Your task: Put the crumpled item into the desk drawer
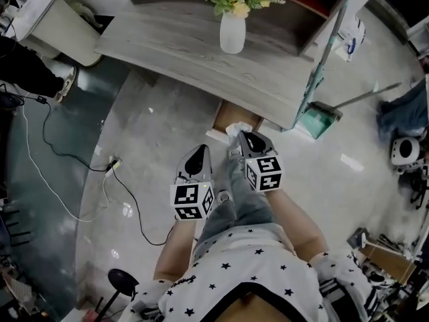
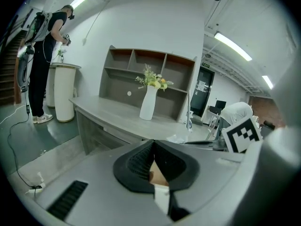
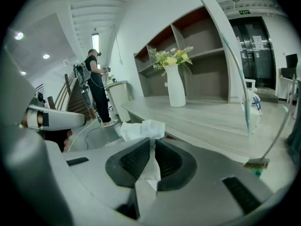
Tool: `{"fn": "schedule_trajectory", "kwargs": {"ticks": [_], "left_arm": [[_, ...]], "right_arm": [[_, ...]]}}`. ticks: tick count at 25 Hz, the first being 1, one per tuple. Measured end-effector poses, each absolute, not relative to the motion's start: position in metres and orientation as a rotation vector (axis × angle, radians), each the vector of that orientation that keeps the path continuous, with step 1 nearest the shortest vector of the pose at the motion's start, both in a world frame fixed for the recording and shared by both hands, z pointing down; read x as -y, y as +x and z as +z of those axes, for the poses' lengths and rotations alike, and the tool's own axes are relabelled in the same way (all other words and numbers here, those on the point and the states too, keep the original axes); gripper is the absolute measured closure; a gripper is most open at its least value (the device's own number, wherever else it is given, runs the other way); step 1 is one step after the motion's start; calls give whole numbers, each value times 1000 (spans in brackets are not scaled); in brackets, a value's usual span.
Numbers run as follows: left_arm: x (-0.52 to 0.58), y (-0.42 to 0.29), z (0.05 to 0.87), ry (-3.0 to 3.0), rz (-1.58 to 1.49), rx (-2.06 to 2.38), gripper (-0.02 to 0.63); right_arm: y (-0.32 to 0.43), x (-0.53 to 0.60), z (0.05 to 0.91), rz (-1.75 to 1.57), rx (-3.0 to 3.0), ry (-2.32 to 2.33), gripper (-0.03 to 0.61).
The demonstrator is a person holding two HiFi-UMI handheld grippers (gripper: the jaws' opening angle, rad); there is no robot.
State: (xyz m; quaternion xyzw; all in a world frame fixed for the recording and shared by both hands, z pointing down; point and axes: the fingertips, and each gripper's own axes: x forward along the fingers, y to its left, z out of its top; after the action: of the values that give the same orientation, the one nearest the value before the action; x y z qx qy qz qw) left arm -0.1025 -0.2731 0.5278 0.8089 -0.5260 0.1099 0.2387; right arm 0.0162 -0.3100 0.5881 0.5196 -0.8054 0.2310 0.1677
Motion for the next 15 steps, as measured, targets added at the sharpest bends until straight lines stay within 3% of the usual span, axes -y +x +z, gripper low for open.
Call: {"fn": "schedule_trajectory", "kwargs": {"ticks": [15], "left_arm": [[300,-98,590,2118,369,1445,601]], "right_arm": [[24,347,710,740,2107,1395,549]]}}
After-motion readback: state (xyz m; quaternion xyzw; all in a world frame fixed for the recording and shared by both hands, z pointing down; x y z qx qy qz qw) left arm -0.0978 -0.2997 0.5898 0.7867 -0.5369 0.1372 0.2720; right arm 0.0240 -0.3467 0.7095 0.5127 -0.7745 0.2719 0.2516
